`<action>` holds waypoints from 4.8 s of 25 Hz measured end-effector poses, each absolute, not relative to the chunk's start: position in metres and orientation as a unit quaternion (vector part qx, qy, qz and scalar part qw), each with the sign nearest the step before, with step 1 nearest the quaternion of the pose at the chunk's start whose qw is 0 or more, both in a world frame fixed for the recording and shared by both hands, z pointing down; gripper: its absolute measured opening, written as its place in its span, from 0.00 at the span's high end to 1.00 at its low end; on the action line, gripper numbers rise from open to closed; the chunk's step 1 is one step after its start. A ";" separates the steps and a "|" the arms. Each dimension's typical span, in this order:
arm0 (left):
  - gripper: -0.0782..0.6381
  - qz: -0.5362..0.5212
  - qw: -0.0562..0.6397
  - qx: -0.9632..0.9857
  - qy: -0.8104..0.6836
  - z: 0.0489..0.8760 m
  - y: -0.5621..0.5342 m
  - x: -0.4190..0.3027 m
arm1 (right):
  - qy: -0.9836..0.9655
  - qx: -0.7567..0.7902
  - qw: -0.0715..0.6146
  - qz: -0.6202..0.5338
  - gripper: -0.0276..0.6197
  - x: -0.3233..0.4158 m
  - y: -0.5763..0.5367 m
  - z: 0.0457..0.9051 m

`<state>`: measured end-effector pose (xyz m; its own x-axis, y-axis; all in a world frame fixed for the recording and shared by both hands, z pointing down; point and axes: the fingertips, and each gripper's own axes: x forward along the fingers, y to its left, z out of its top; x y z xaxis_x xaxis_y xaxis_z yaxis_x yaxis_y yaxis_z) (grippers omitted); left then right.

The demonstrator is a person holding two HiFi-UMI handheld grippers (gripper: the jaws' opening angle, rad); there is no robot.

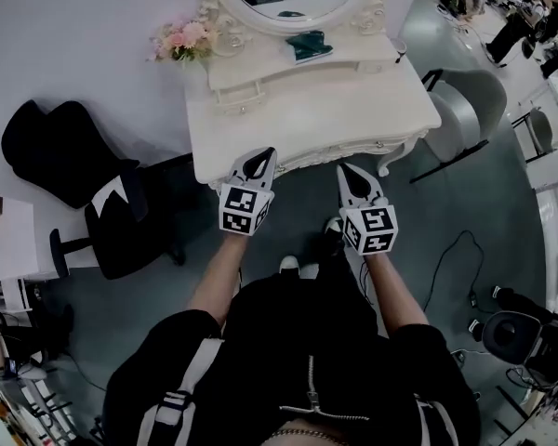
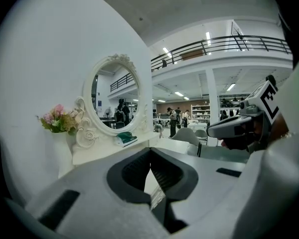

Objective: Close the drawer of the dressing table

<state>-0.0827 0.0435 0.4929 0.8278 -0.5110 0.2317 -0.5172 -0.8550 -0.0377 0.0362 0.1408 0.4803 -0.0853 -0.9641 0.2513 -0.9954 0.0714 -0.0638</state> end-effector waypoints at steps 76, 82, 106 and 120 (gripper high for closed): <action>0.63 0.188 0.385 0.727 -0.537 0.731 -0.228 -0.109 | -0.813 0.553 0.127 0.134 0.95 0.169 -0.218 0.519; 0.73 0.206 0.372 0.726 -0.541 0.736 -0.232 -0.105 | -0.804 0.566 0.123 0.133 0.95 0.182 -0.222 0.517; 0.74 0.071 0.394 0.722 -0.564 0.726 -0.231 -0.105 | -0.802 0.569 0.124 0.131 0.95 0.187 -0.232 0.518; 0.75 0.084 0.390 0.721 -0.567 0.726 -0.253 -0.102 | -0.800 0.571 0.129 0.133 0.95 0.189 -0.237 0.520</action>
